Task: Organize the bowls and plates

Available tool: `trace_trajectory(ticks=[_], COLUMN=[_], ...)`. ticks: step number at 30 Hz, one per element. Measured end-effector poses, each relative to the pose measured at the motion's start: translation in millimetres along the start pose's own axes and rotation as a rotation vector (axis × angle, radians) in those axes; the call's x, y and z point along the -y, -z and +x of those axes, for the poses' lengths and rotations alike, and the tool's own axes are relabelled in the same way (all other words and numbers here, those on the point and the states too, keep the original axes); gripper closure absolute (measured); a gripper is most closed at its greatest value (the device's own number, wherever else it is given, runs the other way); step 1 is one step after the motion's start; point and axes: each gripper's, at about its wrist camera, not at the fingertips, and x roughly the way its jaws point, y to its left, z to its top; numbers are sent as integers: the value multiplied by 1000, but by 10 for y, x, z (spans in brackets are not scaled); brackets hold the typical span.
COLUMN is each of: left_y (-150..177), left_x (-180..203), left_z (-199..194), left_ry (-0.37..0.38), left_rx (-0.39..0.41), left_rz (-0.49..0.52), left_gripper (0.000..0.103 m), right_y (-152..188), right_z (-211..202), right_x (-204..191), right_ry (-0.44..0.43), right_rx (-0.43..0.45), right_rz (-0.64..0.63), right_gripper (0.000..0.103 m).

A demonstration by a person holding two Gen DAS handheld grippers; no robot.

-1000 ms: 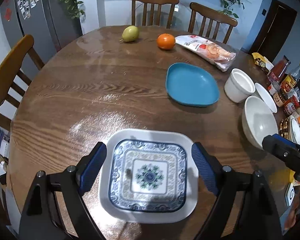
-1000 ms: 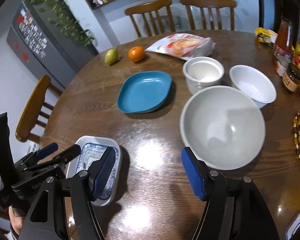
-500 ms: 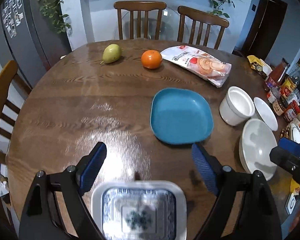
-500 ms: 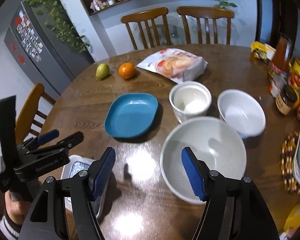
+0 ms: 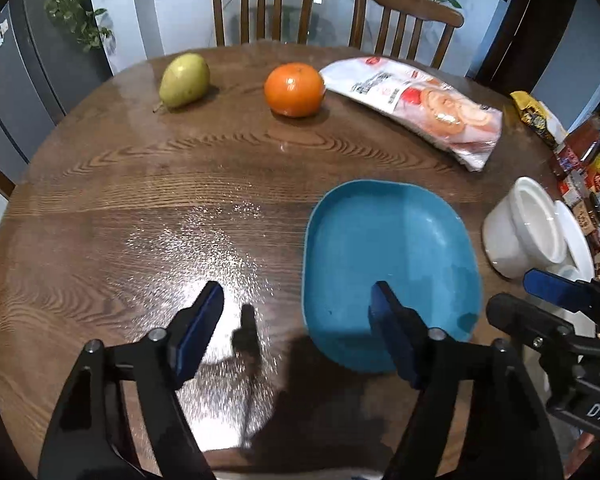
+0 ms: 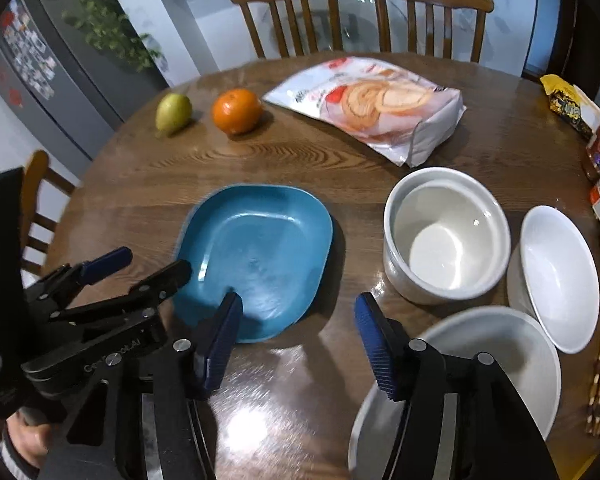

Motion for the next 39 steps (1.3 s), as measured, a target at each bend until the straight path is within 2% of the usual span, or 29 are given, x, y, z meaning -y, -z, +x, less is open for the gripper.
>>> trace_trajectory(ticks=[4,6,8,9,12,14,16,24,32,39], left_y=[-32,-43,-53,-60,-74,-79,-77,-51,4,181], left_x=[-14,-33,-47,-56,-56,-36,-28,-35,43,85], left_z=[178,245,266,273,271,280,281,248,-241,-575], left_ry=[9,13,10,19,49,55,79,92,64,39], left_rx=[-32,-46,-43,-46,-47,-46,-46,-25,82,118], left_rz=[7,8,7,6,12,25,21,12,32,23], left_gripper=[45,56,59,66,81,84,91,93,93,92], right_y=[-55,-75,-79,-76,-82,-83,-93,-140,-28,195], right_z=[214,305,382,400,470,529,584,535,144,-277], right_x=[-45,-39,-46,-48,-66,-80,-104,-94,-68,-76], right_ry=[39,60,85,94,102,95,87,82,4,-60], right_rx=[-41,-56,-65,-66,-80,-100,-109,-84,-9,72], right_rz=[-23,-33,-39,-43,-63,-74,-78,-78,-36,-14], right_gripper=[50,55,56,57,69,83,84,91,91,91])
